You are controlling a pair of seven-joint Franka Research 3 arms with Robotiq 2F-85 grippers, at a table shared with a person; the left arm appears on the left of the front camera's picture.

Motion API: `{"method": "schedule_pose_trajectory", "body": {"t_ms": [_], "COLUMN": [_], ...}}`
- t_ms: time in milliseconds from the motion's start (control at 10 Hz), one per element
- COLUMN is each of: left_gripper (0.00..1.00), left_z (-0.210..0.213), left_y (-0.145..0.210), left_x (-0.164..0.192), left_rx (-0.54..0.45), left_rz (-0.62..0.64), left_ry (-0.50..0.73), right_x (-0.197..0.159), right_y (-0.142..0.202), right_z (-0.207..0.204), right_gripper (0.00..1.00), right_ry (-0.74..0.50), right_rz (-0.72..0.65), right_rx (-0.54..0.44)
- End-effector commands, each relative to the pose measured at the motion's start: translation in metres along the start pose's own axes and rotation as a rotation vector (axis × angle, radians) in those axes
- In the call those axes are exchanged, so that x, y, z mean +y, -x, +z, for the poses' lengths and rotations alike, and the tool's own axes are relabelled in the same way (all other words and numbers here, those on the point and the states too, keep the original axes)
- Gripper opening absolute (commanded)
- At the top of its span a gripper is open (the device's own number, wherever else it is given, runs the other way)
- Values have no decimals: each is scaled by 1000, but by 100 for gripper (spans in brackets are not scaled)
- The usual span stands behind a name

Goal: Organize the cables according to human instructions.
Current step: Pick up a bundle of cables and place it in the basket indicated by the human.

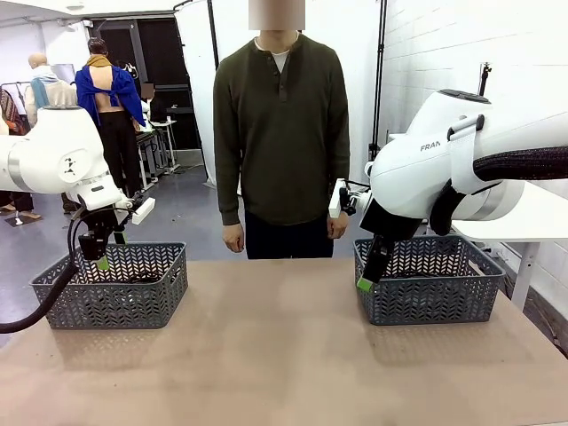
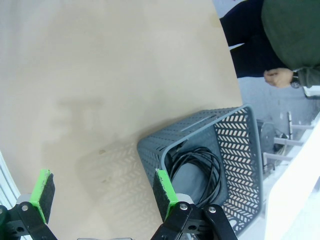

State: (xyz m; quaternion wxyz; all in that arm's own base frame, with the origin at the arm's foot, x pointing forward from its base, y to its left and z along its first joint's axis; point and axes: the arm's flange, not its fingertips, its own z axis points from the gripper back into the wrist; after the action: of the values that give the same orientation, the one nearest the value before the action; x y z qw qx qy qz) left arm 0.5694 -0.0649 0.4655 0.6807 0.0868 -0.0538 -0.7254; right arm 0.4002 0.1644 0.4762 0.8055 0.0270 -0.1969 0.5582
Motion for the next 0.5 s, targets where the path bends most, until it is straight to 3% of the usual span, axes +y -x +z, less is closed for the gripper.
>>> {"method": "schedule_pose_trajectory", "body": {"t_ms": [0, 400], "left_gripper": [100, 100], "left_z": [0, 0], "left_y": [0, 0], "left_x": [0, 0], "left_rx": [5, 5], "left_rz": [-3, -3], "left_ry": [-8, -8], "right_x": [1, 1], "right_y": [0, 0], "right_z": [-1, -1], "right_gripper": [100, 100], "right_ry": [9, 9], "right_rz": [-7, -7], "right_rx": [5, 5]}}
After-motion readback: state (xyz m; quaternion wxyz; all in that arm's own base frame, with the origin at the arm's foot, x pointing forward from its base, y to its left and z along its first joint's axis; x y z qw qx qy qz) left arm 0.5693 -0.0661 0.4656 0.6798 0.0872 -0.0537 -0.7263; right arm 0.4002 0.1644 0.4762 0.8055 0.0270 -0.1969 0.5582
